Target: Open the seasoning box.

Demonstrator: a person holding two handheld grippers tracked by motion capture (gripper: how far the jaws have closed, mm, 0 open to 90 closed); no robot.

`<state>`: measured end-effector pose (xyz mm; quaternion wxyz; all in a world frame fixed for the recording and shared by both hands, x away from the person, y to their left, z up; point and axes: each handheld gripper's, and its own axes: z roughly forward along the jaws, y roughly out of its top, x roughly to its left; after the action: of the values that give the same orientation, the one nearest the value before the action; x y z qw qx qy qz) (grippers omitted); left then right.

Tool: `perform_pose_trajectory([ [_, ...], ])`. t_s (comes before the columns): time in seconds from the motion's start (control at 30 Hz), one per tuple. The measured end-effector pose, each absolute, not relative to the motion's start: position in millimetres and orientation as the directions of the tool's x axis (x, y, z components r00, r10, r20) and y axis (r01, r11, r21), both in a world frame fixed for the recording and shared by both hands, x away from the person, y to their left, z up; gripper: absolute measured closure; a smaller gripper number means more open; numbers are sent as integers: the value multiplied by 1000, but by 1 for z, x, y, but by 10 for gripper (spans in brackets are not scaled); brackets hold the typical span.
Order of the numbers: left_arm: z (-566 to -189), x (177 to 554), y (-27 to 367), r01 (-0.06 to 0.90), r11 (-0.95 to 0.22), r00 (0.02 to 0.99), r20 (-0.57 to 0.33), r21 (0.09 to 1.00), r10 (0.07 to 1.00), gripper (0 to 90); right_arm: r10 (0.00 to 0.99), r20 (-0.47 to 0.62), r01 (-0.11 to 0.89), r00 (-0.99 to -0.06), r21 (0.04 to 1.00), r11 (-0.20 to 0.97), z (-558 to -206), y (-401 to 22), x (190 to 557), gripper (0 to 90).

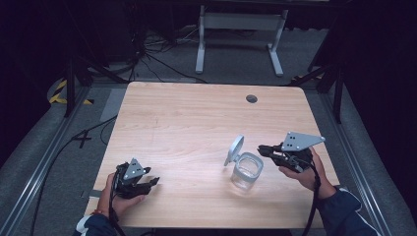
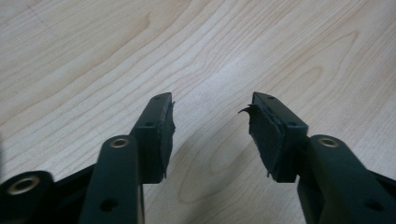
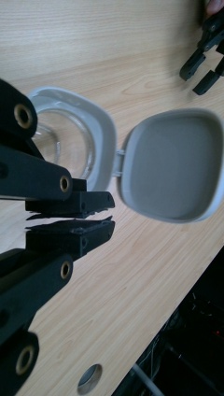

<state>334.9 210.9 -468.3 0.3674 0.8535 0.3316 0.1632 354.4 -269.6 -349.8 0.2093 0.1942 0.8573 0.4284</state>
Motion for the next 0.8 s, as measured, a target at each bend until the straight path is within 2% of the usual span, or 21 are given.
perform_pose_trajectory([
  [0.13,-473,339,212,466,-506,721,20,726,692,410,532,-202,171,-822,803,571,-353,-283,348,825],
  [0.43,-479,354,206,468,-495,738,-16,732,674,325,579,-217,220,-786,776,590,-367,-313,338,791],
  [0.57,-480,356,206,470,-497,739,-17,730,674,273,591,-205,254,-780,759,599,-381,-327,337,741],
  [0.8,-481,357,204,475,-492,733,-20,730,680,243,620,-189,303,-761,742,598,-402,-347,335,640],
])
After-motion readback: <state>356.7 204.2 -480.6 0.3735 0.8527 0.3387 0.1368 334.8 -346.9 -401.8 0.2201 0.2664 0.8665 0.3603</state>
